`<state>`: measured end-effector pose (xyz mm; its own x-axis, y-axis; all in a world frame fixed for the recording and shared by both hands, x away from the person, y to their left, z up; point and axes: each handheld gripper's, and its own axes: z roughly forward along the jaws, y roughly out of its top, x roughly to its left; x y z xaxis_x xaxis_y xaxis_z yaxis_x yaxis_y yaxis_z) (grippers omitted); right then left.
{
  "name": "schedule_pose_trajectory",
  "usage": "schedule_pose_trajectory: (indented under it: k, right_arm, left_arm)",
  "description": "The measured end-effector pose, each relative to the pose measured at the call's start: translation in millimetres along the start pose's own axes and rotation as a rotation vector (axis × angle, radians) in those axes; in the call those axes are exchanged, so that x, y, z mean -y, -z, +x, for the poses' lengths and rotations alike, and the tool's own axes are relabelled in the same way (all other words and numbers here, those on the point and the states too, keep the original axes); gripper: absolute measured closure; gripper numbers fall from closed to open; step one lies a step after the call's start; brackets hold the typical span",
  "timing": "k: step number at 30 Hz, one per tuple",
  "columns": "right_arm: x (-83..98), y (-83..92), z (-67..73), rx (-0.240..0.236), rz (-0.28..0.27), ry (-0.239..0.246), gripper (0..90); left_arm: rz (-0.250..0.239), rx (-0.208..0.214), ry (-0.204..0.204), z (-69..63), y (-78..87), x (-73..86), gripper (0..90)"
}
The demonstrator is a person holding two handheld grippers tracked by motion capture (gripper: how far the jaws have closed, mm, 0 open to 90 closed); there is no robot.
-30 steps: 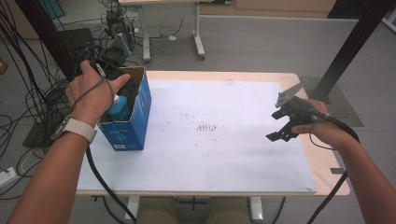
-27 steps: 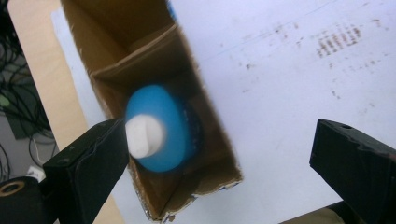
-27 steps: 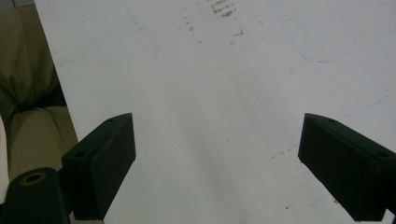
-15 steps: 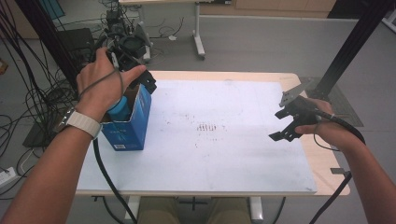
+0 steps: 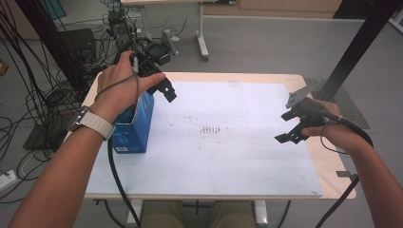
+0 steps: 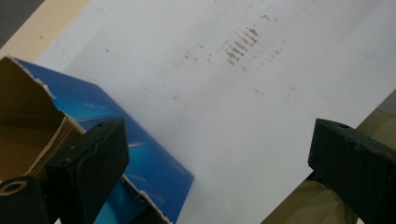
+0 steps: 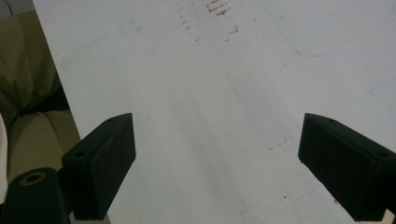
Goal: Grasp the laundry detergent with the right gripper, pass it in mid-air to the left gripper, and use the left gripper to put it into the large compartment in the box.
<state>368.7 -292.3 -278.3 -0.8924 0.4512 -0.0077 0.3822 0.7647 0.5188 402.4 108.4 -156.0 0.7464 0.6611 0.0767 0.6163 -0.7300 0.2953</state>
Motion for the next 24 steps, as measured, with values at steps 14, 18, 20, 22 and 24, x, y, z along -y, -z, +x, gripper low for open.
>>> schedule_pose_trajectory:
  k: [14, 18, 20, 22, 24]
  right_arm:
    - [1.6, 1.1, 0.8, 0.002, -0.002, -0.010, 10.9]
    - [0.9, 0.6, 0.2, 0.003, 0.001, -0.010, 10.9]
    - [0.3, 0.0, 0.2, 0.001, 0.001, -0.010, 10.9]
    - [-0.5, -0.5, 0.3, 0.001, 0.001, -0.009, 10.9]
    - [-1.1, -1.2, 0.4, 0.000, 0.001, -0.009, 10.9]
  left_arm:
    - [-0.040, 0.052, -0.159, -21.9, -11.7, -14.6, 6.0]
    - [-0.040, 0.057, -0.216, -28.6, -15.2, -17.0, 6.1]
    - [-0.037, 0.062, -0.236, -31.7, -16.9, -18.1, 6.1]
    - [-0.038, 0.073, -0.246, -34.5, -18.9, -19.1, 6.1]
    - [-0.032, 0.077, -0.262, -37.5, -21.7, -20.5, 6.2]
